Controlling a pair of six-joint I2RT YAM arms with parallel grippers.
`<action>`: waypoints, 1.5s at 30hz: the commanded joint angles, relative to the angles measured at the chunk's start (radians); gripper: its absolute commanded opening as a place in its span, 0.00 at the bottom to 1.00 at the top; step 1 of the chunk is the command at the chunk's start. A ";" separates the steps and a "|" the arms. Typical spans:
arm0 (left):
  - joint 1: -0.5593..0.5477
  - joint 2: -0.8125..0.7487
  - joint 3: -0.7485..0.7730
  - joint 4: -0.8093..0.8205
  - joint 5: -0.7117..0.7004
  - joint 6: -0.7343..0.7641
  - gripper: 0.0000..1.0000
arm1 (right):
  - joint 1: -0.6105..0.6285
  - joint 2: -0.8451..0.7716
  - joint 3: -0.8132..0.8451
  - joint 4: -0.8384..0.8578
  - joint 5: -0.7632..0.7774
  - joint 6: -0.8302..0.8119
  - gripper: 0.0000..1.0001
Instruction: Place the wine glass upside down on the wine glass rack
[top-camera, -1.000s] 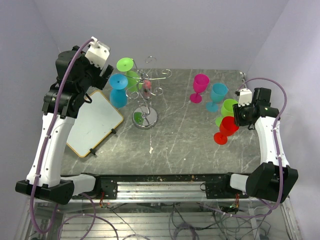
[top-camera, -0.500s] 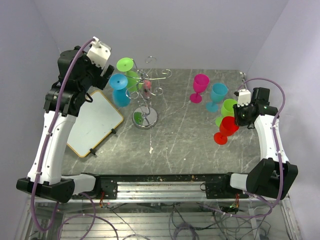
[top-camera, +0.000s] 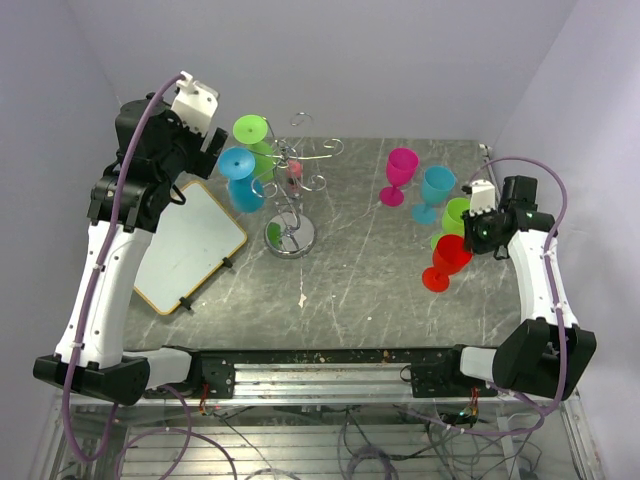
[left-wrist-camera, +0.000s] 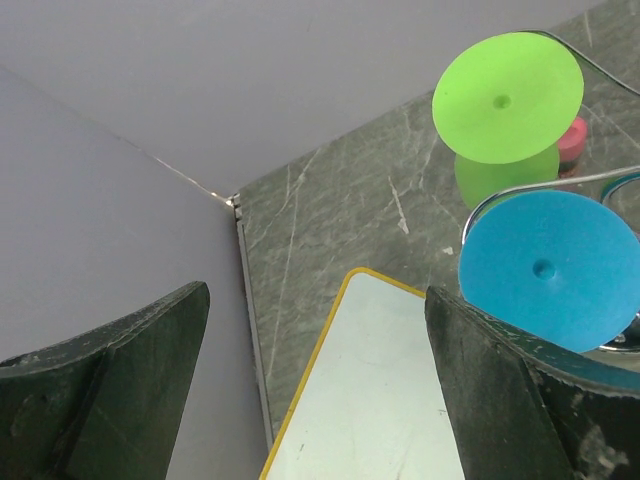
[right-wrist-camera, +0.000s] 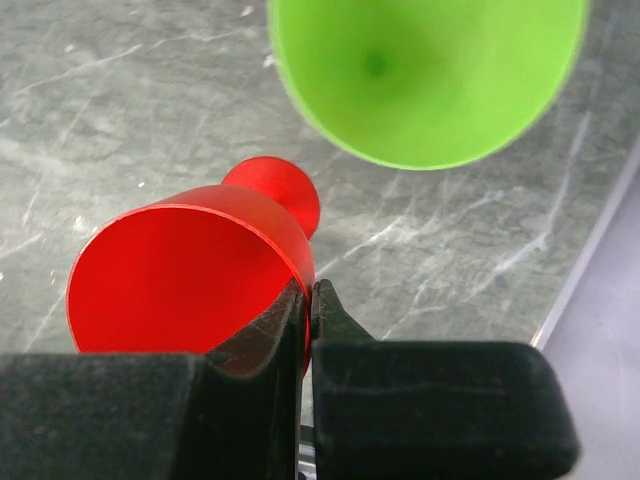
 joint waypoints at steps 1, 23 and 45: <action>0.008 -0.004 0.032 0.016 -0.004 -0.052 0.99 | 0.023 -0.039 0.045 -0.095 -0.112 -0.082 0.00; 0.034 0.019 0.126 0.046 0.228 -0.262 0.99 | 0.042 0.005 0.565 0.084 -0.466 0.062 0.00; -0.186 0.254 0.380 0.141 0.416 -0.531 0.94 | 0.282 0.212 0.862 0.477 -0.528 0.462 0.00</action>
